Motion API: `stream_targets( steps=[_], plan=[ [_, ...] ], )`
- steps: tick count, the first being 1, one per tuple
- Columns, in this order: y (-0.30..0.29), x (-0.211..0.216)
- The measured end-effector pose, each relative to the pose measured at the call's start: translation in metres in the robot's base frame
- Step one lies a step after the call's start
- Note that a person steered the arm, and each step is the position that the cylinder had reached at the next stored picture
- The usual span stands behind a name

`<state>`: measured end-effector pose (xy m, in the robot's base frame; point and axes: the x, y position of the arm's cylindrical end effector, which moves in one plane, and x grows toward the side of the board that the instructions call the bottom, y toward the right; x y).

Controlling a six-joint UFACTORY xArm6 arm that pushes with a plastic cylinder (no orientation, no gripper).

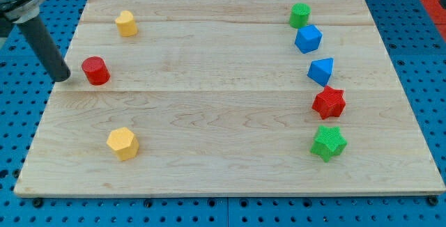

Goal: Slide the red circle to the bottom left of cube

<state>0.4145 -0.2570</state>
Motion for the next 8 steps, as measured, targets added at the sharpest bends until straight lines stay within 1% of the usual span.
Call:
stream_targets(
  steps=[1, 2, 3, 4, 5, 6, 7, 8],
  plan=[
    [0.087, -0.002],
    [0.132, -0.003],
    [0.072, -0.015],
    [0.119, -0.025],
    [0.209, -0.027],
    [0.221, -0.029],
    [0.241, -0.057],
    [0.265, -0.073]
  ],
)
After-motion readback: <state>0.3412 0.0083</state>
